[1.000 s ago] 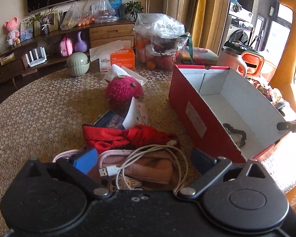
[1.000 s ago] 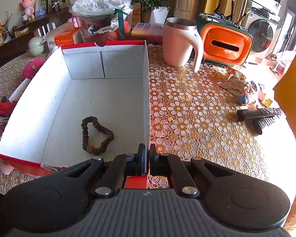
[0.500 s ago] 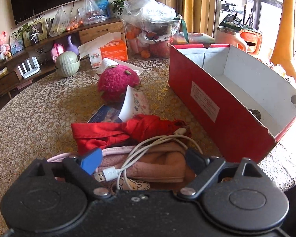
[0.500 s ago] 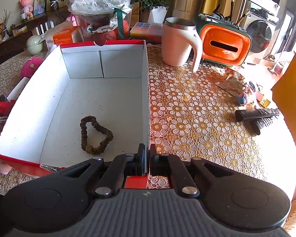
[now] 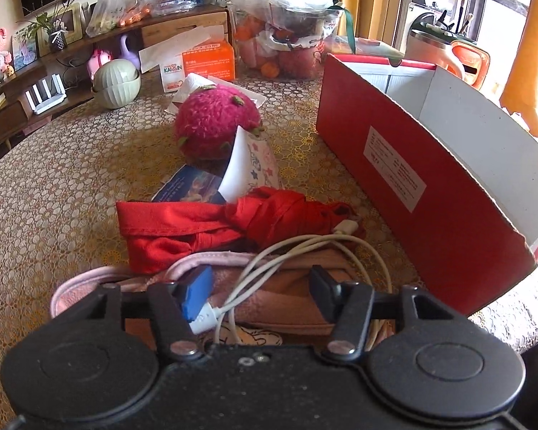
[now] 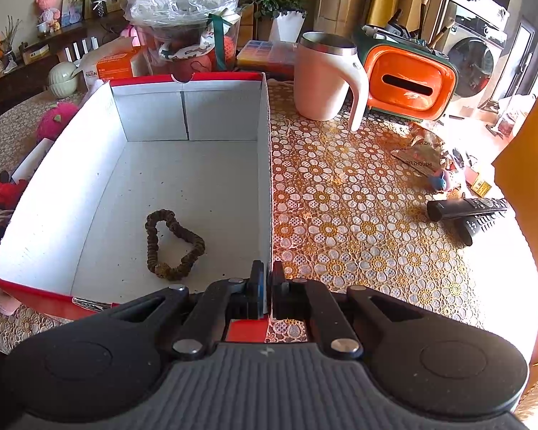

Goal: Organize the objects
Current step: 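Return the left tool to the pile and grasp the white cable, then carry the white cable into the shoebox and release it with the left gripper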

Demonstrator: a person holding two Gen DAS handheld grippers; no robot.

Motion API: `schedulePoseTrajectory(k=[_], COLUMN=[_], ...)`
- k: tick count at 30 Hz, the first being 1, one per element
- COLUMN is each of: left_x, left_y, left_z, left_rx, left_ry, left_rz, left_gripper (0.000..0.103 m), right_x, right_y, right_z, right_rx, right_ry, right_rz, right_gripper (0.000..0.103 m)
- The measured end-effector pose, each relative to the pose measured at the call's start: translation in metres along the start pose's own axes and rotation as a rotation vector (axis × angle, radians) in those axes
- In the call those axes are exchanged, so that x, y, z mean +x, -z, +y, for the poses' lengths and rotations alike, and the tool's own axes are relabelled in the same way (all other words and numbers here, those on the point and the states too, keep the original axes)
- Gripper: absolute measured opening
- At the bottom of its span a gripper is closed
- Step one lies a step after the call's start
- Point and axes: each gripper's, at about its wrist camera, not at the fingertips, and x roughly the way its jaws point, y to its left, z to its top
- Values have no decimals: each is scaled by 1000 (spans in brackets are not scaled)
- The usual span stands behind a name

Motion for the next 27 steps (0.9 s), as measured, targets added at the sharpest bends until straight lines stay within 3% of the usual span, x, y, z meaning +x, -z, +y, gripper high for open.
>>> schedulePoseTrajectory(k=[7, 13, 19, 27], left_x=[5, 2, -13, -49], left_y=[-3, -1, 1, -5], left_z=[4, -1, -7, -20], left_rx=[-19, 20, 36, 50], left_ry=[-5, -15, 4, 42], left_rz=[18, 15, -10, -81], left_gripper=[30, 16, 6, 4], right_x=[0, 0, 0, 1], right_y=[0, 0, 0, 0], right_z=[0, 0, -1, -2], right_rx=[1, 0, 0, -2], right_ry=[0, 0, 2, 2], right_rz=[0, 0, 0, -1], right_gripper=[4, 4, 4, 4])
